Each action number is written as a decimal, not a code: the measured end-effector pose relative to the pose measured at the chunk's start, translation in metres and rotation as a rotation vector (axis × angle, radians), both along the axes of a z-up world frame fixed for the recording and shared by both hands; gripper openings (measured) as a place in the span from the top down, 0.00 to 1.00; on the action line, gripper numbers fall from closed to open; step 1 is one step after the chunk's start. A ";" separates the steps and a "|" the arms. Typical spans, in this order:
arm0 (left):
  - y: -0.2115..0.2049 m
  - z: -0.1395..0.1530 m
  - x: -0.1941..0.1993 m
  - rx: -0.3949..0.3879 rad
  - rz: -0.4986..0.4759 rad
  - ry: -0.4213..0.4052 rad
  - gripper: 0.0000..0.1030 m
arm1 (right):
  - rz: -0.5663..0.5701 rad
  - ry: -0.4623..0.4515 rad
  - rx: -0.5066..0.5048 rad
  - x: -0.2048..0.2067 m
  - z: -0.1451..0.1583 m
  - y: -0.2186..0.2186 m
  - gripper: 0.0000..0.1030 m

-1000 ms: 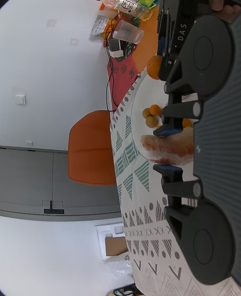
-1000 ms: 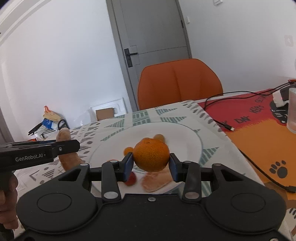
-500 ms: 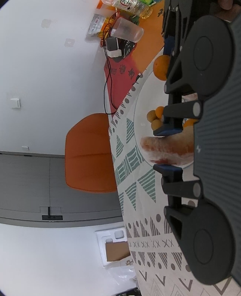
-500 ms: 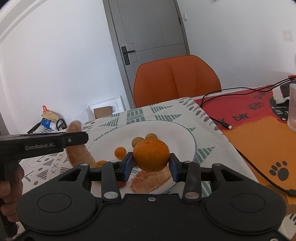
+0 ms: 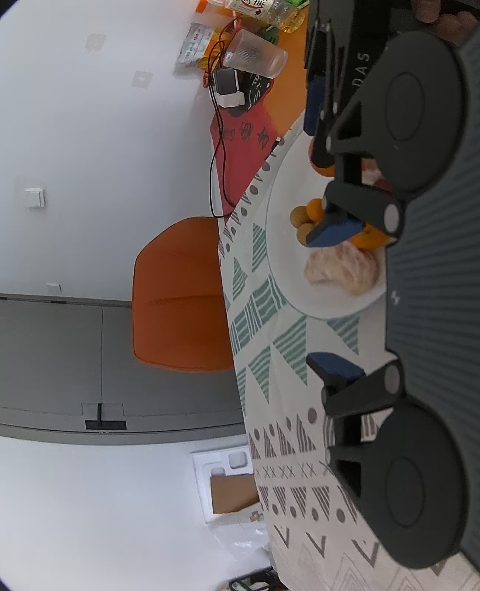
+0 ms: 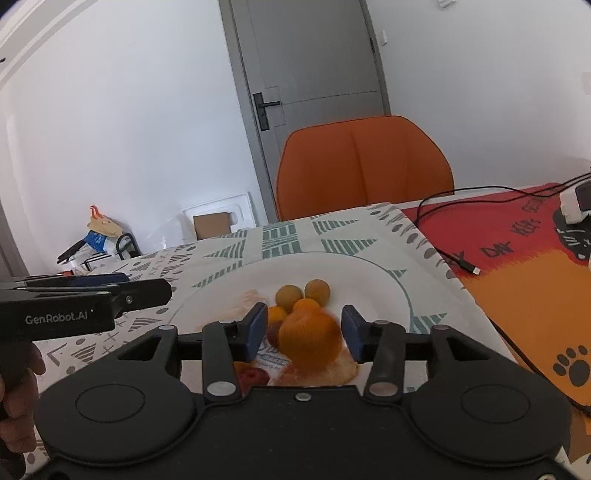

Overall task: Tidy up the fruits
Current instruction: 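Carry the pomelo segment and orange onto the white plate and open both tools, then pull both open tools back away from the plate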

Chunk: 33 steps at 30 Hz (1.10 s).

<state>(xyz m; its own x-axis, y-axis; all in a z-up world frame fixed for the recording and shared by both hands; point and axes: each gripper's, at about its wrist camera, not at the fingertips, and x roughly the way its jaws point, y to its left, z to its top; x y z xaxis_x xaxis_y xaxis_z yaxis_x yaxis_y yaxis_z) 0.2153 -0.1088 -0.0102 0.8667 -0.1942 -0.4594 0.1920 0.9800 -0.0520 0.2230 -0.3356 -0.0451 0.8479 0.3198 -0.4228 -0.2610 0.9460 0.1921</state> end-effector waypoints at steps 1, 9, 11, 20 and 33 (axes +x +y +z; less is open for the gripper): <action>0.002 0.000 -0.002 -0.001 0.004 0.000 0.35 | 0.005 -0.002 0.000 -0.002 0.001 0.001 0.51; 0.020 0.003 -0.022 -0.028 0.038 -0.005 0.16 | 0.012 0.009 -0.021 -0.020 -0.002 0.006 0.47; 0.025 0.003 -0.028 -0.031 0.050 -0.006 0.16 | 0.016 0.018 -0.018 -0.024 -0.003 0.006 0.47; 0.047 0.006 -0.055 -0.058 0.104 -0.003 0.14 | 0.051 0.011 -0.024 -0.044 0.005 0.017 0.47; 0.086 0.014 -0.103 -0.109 0.177 -0.014 0.04 | 0.100 0.009 -0.004 -0.073 0.024 0.046 0.29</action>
